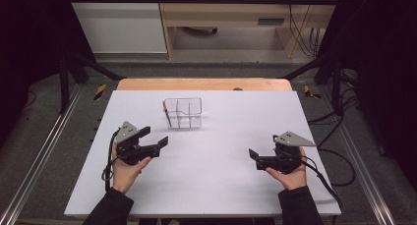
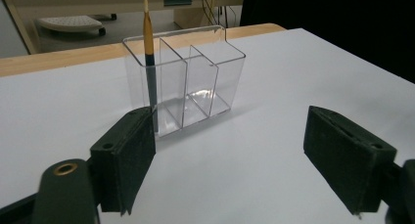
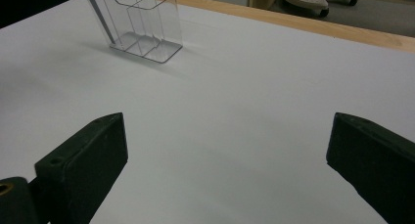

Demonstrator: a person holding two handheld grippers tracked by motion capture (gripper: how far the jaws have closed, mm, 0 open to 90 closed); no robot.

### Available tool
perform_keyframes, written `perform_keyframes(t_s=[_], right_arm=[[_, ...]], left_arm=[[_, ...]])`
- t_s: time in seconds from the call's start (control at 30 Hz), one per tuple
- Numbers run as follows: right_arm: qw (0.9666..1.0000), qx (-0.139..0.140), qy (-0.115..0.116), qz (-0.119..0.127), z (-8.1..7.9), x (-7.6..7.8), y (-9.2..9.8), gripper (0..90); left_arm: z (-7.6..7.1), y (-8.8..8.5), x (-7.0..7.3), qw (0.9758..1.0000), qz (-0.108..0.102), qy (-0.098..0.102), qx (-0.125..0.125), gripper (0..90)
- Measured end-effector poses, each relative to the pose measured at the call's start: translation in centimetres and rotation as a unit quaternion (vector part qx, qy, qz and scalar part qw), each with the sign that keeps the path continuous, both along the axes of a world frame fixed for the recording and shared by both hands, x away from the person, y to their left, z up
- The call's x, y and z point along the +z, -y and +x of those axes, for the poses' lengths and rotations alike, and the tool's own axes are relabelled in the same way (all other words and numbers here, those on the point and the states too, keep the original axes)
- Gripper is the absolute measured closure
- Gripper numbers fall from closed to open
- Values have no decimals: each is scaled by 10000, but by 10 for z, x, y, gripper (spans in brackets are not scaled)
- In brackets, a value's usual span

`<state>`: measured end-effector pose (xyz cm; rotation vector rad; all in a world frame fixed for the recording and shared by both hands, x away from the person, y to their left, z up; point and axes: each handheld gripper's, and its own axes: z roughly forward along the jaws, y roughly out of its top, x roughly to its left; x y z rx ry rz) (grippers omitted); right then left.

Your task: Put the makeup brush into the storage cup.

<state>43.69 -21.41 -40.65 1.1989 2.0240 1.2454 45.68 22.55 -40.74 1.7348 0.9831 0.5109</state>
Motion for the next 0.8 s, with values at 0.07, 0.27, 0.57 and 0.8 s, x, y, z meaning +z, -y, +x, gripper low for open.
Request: perform_keyframes(t_s=[0.07,0.27,0.57,0.8], right_arm=[[10000,-1,-12,-9,0,0,0,20],[10000,63,-14,-29,-1,-1,2,20],[9998,215,15,-17,-4,-1,3,20],[9997,243,-23,-4,-4,-3,4,21]], left_arm=[[-4,-2,-2,10000,29,1,1,160],[-16,-10,-8,10000,34,44,77,148],[-24,-21,-14,9999,74,-27,114,117],[-27,-26,-20,9997,157,-131,109,88]])
